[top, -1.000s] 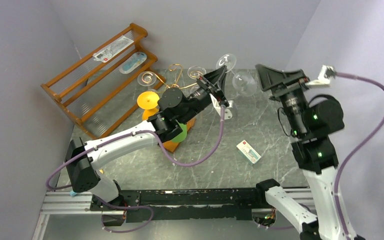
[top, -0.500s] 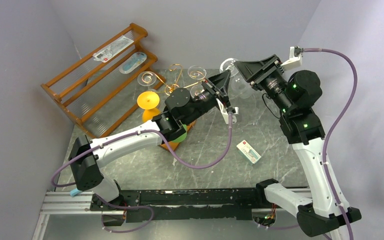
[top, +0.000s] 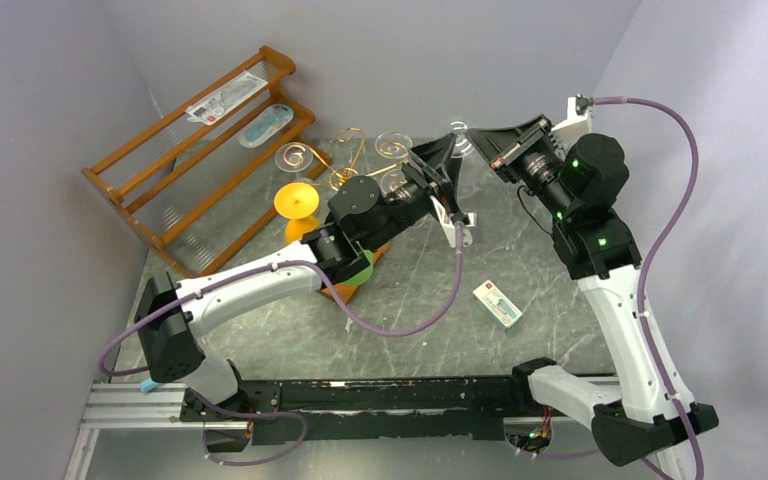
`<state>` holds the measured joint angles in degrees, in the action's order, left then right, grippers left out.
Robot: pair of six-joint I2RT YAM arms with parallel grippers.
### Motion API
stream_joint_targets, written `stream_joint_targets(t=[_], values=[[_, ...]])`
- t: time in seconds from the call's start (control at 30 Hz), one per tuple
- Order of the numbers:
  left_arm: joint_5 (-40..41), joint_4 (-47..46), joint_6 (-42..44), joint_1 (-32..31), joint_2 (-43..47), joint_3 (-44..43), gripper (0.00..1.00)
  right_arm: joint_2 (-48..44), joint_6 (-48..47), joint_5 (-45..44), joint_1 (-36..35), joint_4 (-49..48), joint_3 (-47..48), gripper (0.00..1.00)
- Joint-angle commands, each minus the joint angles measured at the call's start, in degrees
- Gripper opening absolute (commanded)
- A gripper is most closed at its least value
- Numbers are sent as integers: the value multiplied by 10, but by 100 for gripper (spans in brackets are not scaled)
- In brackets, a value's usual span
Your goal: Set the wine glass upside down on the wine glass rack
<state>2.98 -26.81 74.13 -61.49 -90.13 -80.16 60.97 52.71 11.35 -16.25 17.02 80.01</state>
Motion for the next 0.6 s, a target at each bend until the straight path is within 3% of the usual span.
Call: stream_joint_targets(t=[0.0,0.13,0.23,0.3,0.43,0.57], values=[[-10,-24,-78,-6,44,-5,59,-33,13,-61,-2,-55,-17,0],[4,17,-176,-6,64,-41,77,-42,6,-109,-2,-95,-35,0],[28,65,-280,-6,71,-87,81,-38,3,-109,-1,-130,-45,0],[48,114,-378,-6,69,-137,85,-33,4,-94,-2,-152,-50,0],[103,288,-653,2,43,-279,93,-27,-1,-41,-1,-214,-68,0],[2,328,-844,57,54,-290,94,-27,-13,7,-1,-254,-79,0]])
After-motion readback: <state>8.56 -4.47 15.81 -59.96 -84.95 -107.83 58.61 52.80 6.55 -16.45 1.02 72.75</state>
